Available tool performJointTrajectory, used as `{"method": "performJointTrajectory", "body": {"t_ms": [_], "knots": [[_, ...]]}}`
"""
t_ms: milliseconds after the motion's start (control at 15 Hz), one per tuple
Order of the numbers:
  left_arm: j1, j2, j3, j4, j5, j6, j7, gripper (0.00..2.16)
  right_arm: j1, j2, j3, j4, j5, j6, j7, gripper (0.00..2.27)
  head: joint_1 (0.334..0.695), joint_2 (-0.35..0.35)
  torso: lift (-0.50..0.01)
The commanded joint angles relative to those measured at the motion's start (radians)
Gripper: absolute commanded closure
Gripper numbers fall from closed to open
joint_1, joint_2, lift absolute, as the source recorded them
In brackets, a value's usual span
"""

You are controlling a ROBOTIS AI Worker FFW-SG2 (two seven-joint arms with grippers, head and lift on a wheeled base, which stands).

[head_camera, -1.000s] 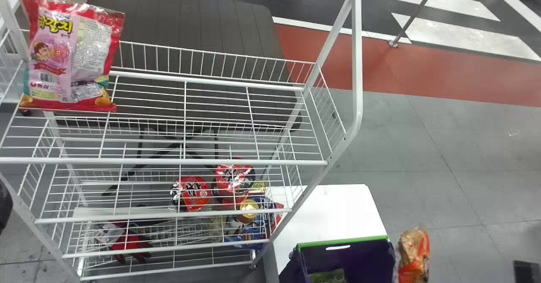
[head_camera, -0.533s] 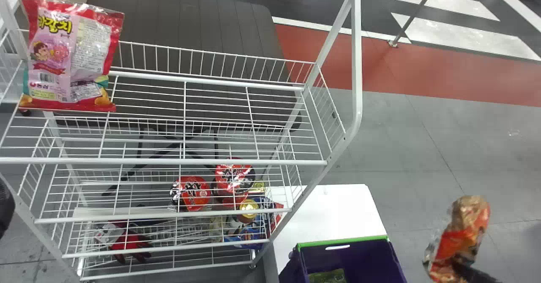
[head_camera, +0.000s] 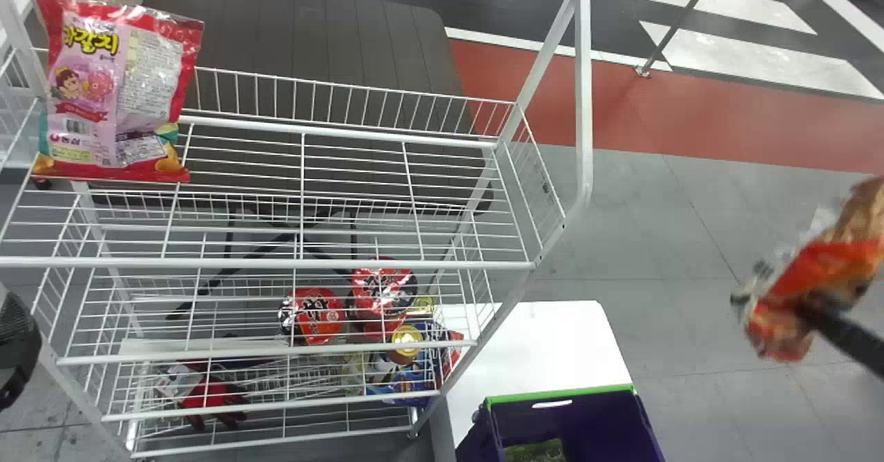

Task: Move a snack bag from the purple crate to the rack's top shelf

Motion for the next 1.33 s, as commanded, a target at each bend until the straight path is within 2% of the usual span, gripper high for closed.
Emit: {"method": "performJointTrajectory", "body": {"t_ms": [0, 267, 400, 467, 600, 667, 867, 1133, 1267], "knots": [[0.012, 0.002, -0.005, -0.003, -0.007, -0.016, 0.003, 0.13, -0.112, -0.040, 0.090, -0.085, 0.030, 0.018, 0.009, 1.72, 0.695, -0.350, 0.000], [0.024, 0.004, -0.013, -0.005, -0.014, -0.034, 0.020, 0.13, -0.233, -0.042, 0.420, -0.094, 0.241, 0.018, 0.009, 1.72, 0.695, -0.249, 0.000], [0.027, 0.004, -0.018, -0.005, -0.020, -0.034, 0.024, 0.13, -0.256, -0.031, 0.552, -0.091, 0.263, 0.018, 0.009, 1.72, 0.695, -0.198, 0.000], [0.029, 0.004, -0.019, -0.005, -0.023, -0.037, 0.029, 0.13, -0.259, -0.026, 0.604, -0.089, 0.269, 0.018, -0.021, 1.72, 0.695, -0.144, 0.000], [0.035, 0.004, -0.022, 0.000, -0.028, -0.053, 0.038, 0.13, -0.281, 0.009, 0.730, -0.063, 0.344, 0.018, -0.064, 1.72, 0.695, -0.100, 0.000], [0.035, 0.007, -0.028, 0.001, -0.031, -0.059, 0.044, 0.13, -0.284, 0.020, 0.776, -0.040, 0.369, 0.018, -0.084, 1.72, 0.695, -0.063, 0.000], [0.040, 0.010, -0.031, 0.006, -0.031, -0.068, 0.052, 0.13, -0.313, 0.046, 0.879, 0.036, 0.412, 0.018, -0.112, 1.72, 0.695, -0.022, 0.000], [0.038, 0.011, -0.042, 0.007, -0.033, -0.074, 0.052, 0.13, -0.371, 0.048, 0.985, 0.145, 0.436, 0.018, -0.146, 1.72, 0.695, 0.027, 0.000], [0.037, 0.013, -0.044, 0.009, -0.033, -0.077, 0.055, 0.13, -0.379, 0.048, 1.072, 0.210, 0.482, 0.018, -0.175, 1.72, 0.695, 0.042, 0.000]]}}
